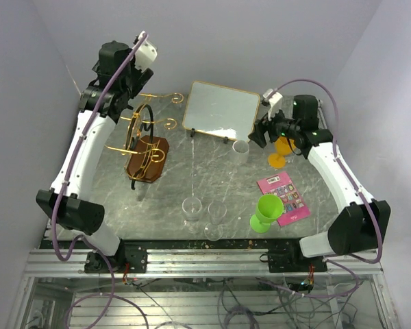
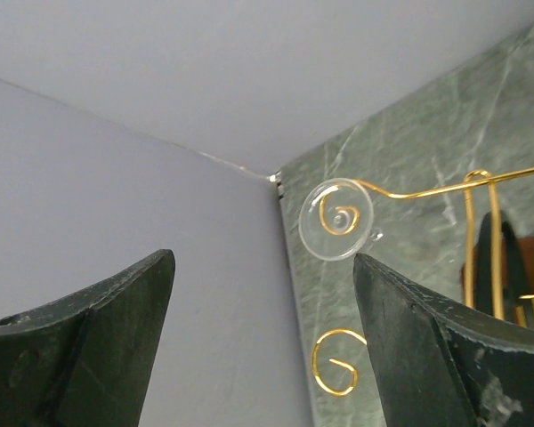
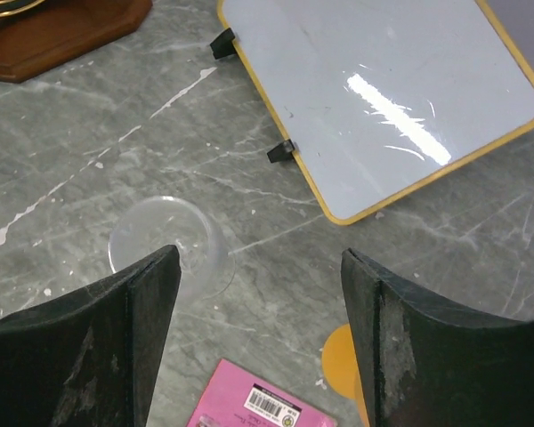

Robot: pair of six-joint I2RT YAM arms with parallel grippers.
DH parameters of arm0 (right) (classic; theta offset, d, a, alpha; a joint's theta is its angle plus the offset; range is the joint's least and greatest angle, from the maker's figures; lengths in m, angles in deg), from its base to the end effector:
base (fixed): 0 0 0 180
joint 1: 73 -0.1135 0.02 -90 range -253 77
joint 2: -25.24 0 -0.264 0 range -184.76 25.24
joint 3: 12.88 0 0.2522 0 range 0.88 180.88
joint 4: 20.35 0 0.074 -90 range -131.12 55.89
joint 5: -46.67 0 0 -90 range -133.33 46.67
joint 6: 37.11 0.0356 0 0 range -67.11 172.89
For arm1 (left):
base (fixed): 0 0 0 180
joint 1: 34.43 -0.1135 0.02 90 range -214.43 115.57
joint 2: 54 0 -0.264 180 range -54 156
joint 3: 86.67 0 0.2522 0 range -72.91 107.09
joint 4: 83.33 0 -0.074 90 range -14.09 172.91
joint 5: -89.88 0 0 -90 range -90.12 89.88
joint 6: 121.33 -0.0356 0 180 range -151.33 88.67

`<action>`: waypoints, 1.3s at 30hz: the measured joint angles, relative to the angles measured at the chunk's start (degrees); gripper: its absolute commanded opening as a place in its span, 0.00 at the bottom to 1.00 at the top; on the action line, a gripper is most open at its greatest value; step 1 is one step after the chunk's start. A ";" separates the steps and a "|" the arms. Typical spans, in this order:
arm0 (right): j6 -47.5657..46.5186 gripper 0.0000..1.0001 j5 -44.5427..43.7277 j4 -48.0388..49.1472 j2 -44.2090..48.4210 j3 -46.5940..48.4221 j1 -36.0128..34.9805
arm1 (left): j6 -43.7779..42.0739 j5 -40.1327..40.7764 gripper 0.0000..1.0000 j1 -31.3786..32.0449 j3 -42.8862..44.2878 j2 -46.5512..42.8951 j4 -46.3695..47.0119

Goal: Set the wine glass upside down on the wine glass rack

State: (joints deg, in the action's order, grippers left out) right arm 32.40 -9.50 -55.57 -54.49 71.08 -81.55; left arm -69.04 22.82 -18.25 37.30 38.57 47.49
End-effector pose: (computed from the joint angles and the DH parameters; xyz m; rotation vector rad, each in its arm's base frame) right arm 0.3068 0.0662 0.3385 -0.8422 1.8666 0.4916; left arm 0.3388 -0.0839 0.4760 0.6052 1.8060 0.6323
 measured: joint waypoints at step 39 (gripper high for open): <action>-5.57 0.13 -20.63 -24.33 -17.40 18.32 -12.94 | 5.33 -6.88 1.00 0.07 -6.14 -8.28 1.14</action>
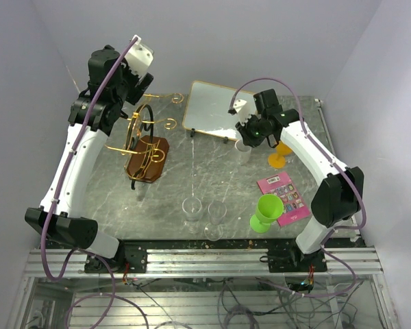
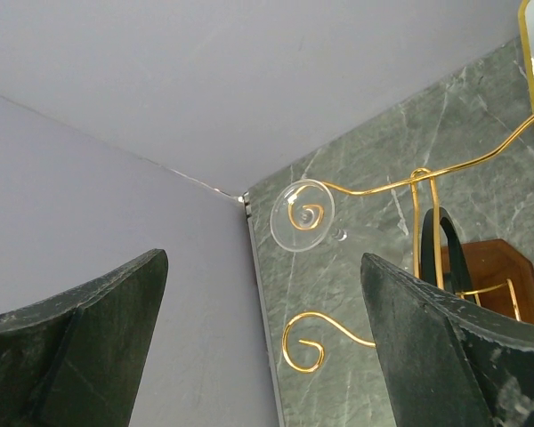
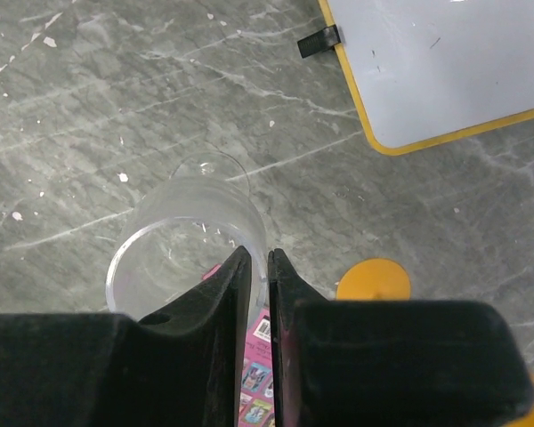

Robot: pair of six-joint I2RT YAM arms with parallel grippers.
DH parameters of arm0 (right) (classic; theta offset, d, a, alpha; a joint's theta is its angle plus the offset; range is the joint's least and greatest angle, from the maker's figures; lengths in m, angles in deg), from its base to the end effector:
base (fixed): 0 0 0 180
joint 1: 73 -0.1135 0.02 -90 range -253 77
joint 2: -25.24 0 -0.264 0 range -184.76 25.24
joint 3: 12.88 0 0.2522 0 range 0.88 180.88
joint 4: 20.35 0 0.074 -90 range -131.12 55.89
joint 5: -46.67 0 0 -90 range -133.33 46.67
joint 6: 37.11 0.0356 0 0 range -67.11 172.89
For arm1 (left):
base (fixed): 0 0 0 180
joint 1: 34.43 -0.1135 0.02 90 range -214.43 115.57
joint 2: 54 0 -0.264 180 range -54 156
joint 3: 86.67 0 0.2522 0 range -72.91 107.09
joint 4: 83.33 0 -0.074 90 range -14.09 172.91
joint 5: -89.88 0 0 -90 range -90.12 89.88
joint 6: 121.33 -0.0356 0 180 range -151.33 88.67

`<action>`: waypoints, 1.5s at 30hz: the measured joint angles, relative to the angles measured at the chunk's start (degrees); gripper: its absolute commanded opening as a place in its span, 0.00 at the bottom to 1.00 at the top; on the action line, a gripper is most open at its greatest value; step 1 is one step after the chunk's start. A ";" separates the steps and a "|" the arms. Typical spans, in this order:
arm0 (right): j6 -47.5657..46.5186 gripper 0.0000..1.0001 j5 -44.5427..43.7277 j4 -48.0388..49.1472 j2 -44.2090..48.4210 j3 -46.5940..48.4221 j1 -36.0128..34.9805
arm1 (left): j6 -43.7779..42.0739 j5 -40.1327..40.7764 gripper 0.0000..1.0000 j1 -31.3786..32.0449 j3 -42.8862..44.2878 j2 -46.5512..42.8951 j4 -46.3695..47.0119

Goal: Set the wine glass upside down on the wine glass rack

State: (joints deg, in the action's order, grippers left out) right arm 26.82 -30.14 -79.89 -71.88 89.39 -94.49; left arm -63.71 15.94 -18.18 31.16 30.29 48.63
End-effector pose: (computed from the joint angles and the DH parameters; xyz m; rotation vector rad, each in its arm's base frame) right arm 0.3387 0.1421 0.3098 -1.0934 2.2510 0.2568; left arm 0.2991 -0.0769 0.4884 0.5703 1.7466 0.4535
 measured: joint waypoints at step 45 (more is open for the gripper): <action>22.14 0.00 24.92 19.10 12.76 17.35 11.78 | 55.21 -51.84 0.79 0.04 -11.89 -2.43 15.32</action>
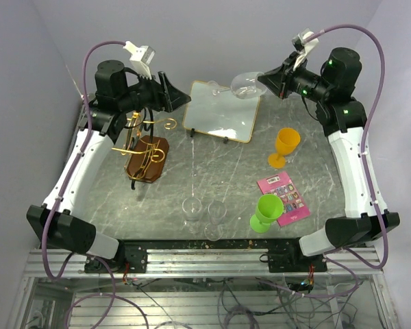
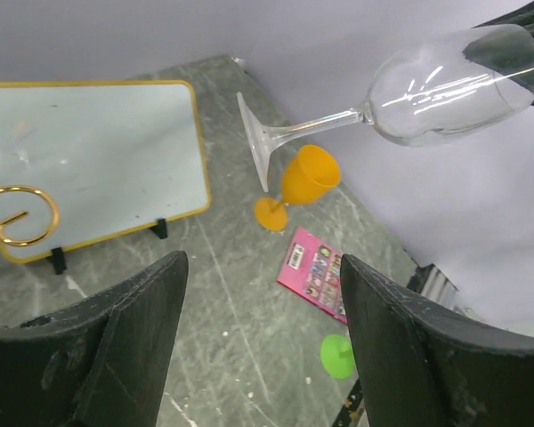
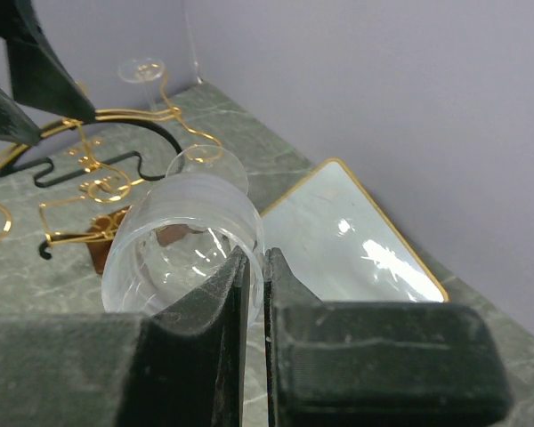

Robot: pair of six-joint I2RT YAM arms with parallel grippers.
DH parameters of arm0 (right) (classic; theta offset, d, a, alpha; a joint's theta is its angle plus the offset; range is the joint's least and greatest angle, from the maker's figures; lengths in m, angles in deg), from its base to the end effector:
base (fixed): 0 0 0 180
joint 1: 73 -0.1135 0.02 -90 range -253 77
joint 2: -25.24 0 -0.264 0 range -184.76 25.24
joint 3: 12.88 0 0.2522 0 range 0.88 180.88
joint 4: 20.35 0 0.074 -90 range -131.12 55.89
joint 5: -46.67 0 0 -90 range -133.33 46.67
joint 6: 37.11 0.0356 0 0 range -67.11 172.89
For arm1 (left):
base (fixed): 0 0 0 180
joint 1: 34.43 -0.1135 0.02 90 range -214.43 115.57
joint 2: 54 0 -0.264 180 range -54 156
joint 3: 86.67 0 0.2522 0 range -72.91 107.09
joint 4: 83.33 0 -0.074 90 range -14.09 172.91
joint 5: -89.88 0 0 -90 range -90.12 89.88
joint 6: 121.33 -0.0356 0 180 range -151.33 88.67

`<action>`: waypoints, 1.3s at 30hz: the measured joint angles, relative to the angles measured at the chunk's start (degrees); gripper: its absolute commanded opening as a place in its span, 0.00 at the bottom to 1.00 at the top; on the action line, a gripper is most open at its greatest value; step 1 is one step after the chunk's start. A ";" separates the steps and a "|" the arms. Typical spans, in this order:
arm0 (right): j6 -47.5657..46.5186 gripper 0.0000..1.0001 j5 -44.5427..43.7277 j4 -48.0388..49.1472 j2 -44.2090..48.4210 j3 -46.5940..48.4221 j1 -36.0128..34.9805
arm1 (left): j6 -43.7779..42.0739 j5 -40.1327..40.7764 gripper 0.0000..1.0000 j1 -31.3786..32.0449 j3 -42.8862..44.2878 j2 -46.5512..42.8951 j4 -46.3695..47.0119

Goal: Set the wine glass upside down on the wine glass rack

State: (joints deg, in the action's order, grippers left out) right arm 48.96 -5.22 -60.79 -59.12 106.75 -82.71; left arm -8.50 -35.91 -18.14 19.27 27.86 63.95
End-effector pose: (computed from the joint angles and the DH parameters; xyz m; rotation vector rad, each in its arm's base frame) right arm 0.2935 0.0725 0.5127 -0.6920 1.5303 0.6263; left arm 0.2961 -0.1082 0.4623 0.3830 1.7651 -1.0303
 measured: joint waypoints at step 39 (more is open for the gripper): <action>9.99 0.00 10.25 9.68 -0.11 -4.26 -1.62 | 8.24 -5.01 0.37 3.32 -3.10 4.09 8.44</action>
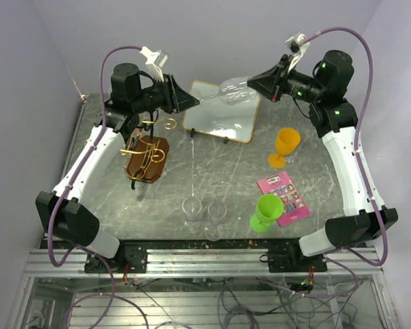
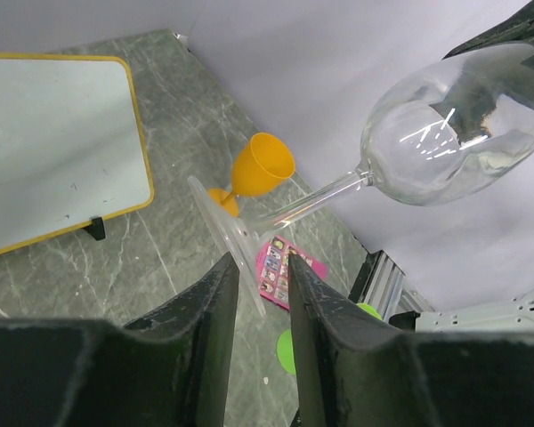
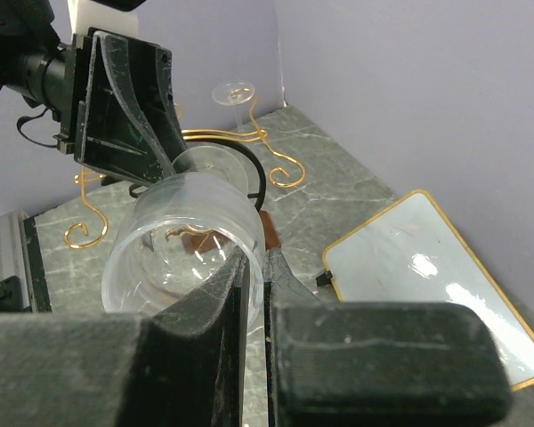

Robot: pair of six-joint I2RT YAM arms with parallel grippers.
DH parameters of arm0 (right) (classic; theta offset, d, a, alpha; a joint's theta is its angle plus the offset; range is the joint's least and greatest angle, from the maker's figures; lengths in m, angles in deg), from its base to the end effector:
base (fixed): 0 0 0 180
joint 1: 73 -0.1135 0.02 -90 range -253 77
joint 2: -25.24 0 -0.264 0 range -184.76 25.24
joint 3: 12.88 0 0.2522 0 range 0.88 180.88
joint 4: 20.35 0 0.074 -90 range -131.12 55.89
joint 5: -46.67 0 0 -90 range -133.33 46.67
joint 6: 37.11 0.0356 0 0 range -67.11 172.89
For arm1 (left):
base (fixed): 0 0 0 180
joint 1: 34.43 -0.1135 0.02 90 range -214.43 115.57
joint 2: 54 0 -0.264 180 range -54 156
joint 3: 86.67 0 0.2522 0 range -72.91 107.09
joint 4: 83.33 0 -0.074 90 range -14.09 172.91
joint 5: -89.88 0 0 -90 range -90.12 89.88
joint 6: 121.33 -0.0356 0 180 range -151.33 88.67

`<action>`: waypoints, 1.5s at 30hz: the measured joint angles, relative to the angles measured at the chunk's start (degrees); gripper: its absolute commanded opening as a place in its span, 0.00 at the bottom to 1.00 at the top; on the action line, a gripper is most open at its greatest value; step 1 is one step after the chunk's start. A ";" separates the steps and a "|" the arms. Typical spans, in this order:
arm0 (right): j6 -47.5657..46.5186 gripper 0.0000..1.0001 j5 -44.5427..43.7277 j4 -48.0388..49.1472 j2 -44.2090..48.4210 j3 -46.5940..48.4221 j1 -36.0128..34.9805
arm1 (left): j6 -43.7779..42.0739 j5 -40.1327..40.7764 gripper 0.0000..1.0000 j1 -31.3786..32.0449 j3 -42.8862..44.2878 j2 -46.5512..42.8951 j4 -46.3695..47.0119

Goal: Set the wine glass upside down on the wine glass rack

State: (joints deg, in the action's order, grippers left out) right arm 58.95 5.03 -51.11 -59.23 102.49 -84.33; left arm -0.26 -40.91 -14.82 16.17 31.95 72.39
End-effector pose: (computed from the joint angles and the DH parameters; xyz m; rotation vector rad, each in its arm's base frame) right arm 0.2974 0.0867 0.5060 -0.7418 1.4643 0.8912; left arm 0.3151 -0.1370 0.4371 0.3926 1.7914 -1.2413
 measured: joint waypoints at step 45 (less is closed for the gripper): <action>-27.67 0.89 -5.51 -16.37 8.04 -9.11 -0.26 | -19.74 19.04 0.07 -23.63 9.16 -10.34 -19.67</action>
State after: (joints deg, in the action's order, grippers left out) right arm 31.28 -0.48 -67.48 -51.19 93.37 -84.59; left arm -19.99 -21.88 -38.44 25.32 21.61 52.72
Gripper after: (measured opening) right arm 0.888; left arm 0.104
